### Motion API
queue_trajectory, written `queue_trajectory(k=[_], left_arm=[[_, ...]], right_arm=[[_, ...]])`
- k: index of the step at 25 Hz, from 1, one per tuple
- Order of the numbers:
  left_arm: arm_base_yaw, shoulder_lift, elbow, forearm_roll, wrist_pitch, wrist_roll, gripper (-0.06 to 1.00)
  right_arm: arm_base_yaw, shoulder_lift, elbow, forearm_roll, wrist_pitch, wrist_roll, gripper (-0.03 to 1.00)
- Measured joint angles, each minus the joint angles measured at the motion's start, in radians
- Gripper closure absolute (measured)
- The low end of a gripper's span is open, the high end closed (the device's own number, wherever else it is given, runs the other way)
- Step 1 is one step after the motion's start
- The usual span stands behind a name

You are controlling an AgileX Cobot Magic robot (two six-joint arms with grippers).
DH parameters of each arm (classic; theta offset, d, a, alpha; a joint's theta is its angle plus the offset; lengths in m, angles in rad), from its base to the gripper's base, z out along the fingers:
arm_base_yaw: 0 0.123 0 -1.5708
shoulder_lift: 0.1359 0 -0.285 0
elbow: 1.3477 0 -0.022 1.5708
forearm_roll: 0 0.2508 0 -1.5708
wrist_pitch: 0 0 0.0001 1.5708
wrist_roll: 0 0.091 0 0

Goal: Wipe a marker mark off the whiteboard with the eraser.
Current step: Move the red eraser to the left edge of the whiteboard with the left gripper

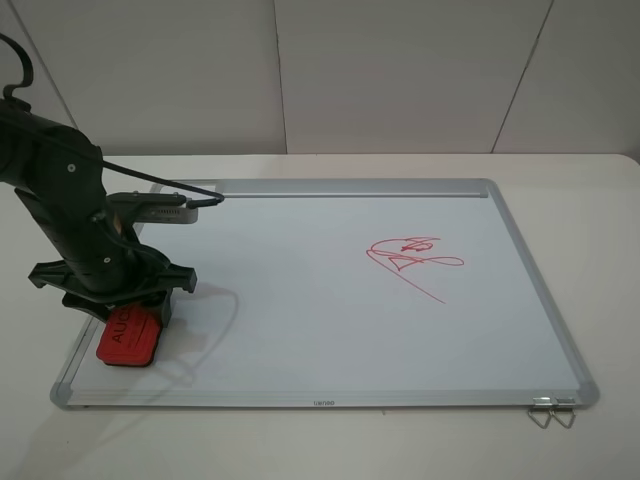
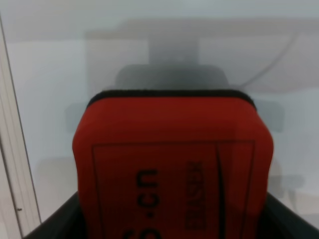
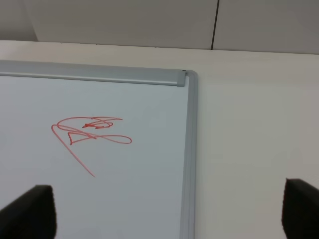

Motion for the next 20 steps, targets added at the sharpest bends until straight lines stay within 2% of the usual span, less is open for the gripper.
queue_trajectory(k=[6,13,17,20], left_arm=[[0.018,0.001,0.017,0.006,-0.057,-0.01,0.37],[0.018,0.001,0.017,0.006,-0.066,-0.01,0.37],[0.018,0.001,0.017,0.006,-0.069,-0.01,0.29],[0.018,0.001,0.017,0.006,-0.069,-0.01,0.27]], right_arm=[[0.0,0.0,0.0,0.0,0.0,0.0,0.14],[0.0,0.0,0.0,0.0,0.0,0.0,0.14],[0.0,0.0,0.0,0.0,0.0,0.0,0.14],[0.0,0.0,0.0,0.0,0.0,0.0,0.14]])
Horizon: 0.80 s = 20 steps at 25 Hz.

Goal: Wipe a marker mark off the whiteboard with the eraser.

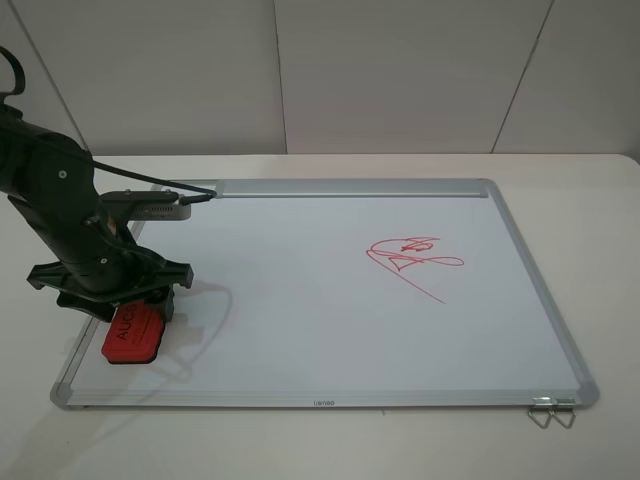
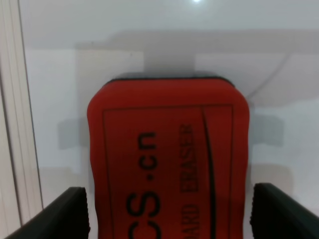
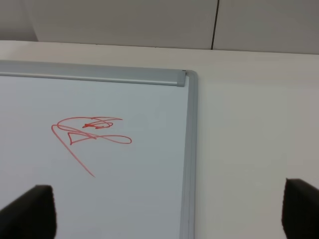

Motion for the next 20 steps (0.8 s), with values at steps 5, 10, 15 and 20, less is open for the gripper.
queue_trajectory(k=[5,10,15,20], left_arm=[[0.0,-0.009,0.0,0.001,0.0,0.0,0.27],[0.004,-0.125,0.001,0.071,0.002,0.0,0.27],[0.012,-0.322,0.003,0.167,0.012,0.0,0.22],[0.012,-0.621,0.087,0.21,0.016,0.0,0.17]], right_arm=[[0.0,0.0,0.0,0.0,0.0,0.0,0.14],[0.0,0.0,0.0,0.0,0.0,0.0,0.14],[0.0,0.0,0.0,0.0,0.0,0.0,0.14],[0.0,0.0,0.0,0.0,0.0,0.0,0.14]])
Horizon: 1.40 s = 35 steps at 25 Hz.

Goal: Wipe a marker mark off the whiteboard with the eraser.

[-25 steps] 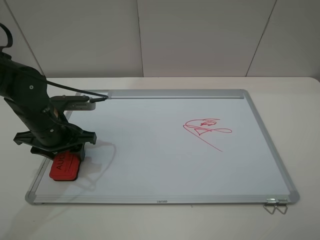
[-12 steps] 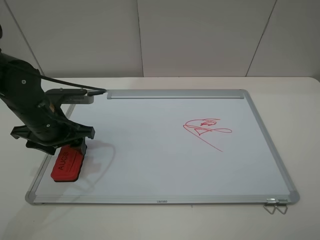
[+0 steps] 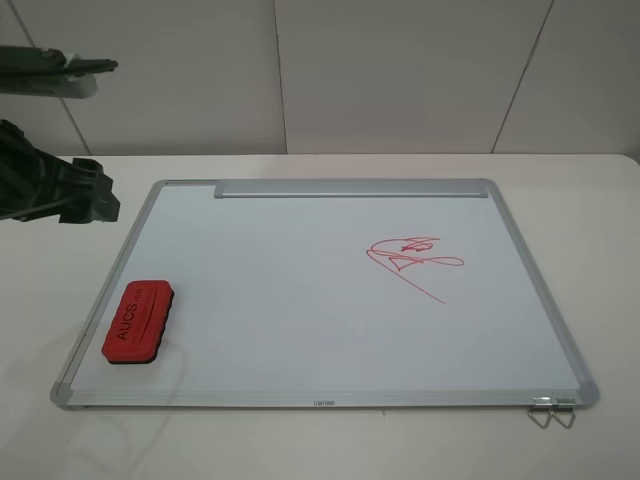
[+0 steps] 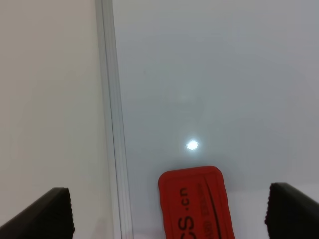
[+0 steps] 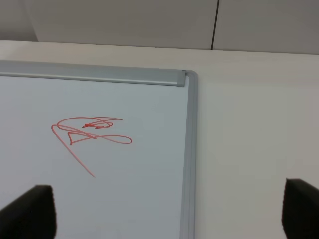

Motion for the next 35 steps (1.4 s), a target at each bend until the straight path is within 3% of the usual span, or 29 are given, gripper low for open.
queue_trajectory(k=[5,12,19,22,27,35], left_arm=[[0.0,-0.32,0.074,-0.001,0.038,0.034,0.17],[0.0,-0.676,0.078,-0.01,0.235,0.146,0.17],[0.0,-0.828,0.078,-0.057,0.416,0.206,0.17],[0.0,-0.865,0.084,-0.128,0.505,0.287,0.17],[0.0,-0.937,0.165,-0.262,0.529,0.418,0.17],[0.0,-1.103,0.193,-0.284,0.55,0.44,0.17]], right_arm=[[0.0,0.0,0.0,0.0,0.0,0.0,0.14],[0.0,0.0,0.0,0.0,0.0,0.0,0.14],[0.0,0.0,0.0,0.0,0.0,0.0,0.14],[0.0,0.0,0.0,0.0,0.0,0.0,0.14],[0.0,0.0,0.0,0.0,0.0,0.0,0.14],[0.0,0.0,0.0,0.0,0.0,0.0,0.14]])
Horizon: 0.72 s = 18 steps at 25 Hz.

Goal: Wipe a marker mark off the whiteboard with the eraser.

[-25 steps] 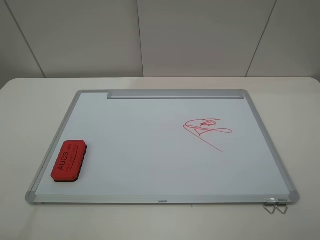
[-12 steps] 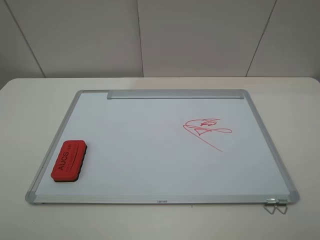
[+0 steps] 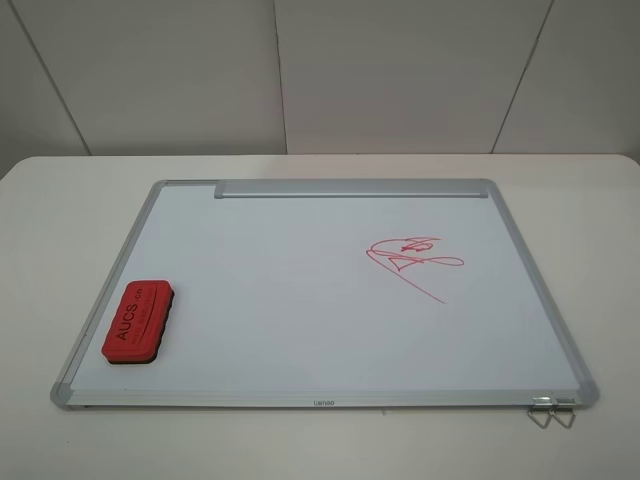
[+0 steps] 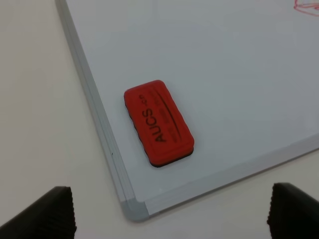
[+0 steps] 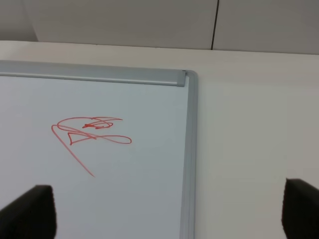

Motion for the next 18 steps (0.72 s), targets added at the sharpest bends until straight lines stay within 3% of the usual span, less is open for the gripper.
queue_trajectory(k=[12,18], left_arm=[[0.0,-0.057,0.0,0.0,0.001,-0.016,0.17],[0.102,-0.057,0.0,0.0,0.001,-0.016,0.17]], right_arm=[[0.0,0.0,0.0,0.0,0.0,0.0,0.14],[0.0,0.0,0.0,0.0,0.0,0.0,0.14]])
